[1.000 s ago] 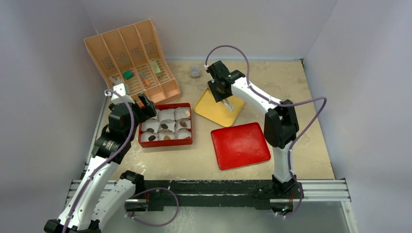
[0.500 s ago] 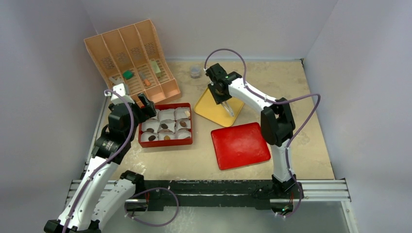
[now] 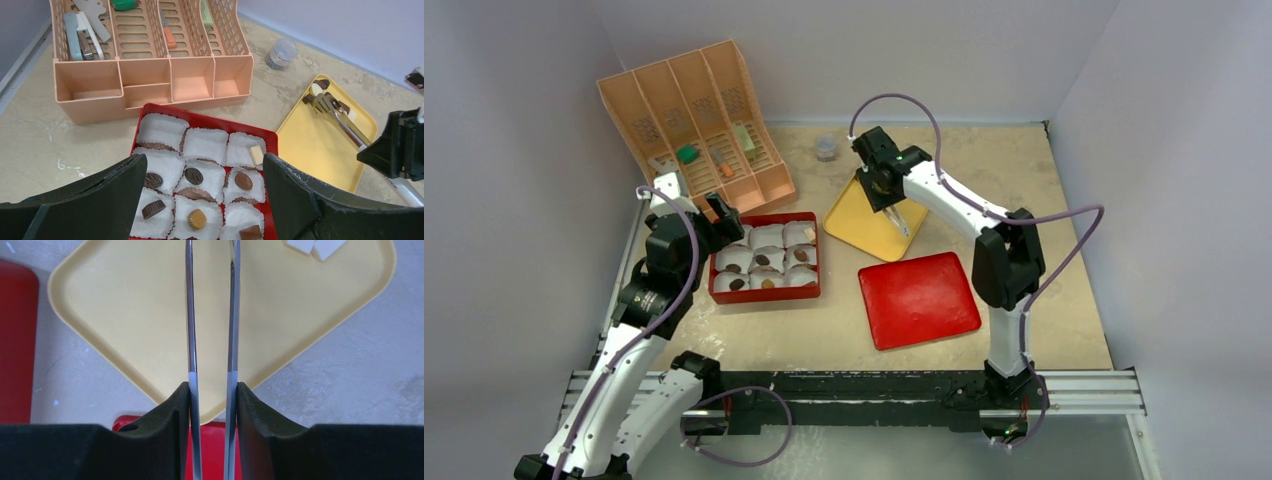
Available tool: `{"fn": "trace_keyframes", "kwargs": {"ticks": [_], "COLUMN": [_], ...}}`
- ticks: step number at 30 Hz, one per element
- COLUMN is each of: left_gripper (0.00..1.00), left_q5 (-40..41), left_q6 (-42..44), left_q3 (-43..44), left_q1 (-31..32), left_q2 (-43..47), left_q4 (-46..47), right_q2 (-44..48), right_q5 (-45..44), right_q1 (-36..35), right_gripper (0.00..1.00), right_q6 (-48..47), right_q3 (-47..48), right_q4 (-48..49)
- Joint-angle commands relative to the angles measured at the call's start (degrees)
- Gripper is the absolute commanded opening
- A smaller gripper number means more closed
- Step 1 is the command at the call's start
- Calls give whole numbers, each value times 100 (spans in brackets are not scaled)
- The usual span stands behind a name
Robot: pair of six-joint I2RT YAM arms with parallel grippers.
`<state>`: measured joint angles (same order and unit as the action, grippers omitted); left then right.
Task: Pack the chocolate
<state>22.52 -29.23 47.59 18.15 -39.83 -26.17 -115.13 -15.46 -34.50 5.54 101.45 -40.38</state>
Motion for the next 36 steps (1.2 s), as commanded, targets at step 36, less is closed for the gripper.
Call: {"fn": "trace_keyframes", "kwargs": {"ticks": [36], "left_gripper": [86], "left_q5": [1403], "left_q6": [-1], "left_q3": [225], "left_q1": [22], "left_q2": [424], "left_q4": [-189], "right_q2": [-189], "right_q5": [699], "right_q1": [-2263], "right_gripper": [29], "right_q6": [334], "right_q3": [1529], "right_q4": [-57]}}
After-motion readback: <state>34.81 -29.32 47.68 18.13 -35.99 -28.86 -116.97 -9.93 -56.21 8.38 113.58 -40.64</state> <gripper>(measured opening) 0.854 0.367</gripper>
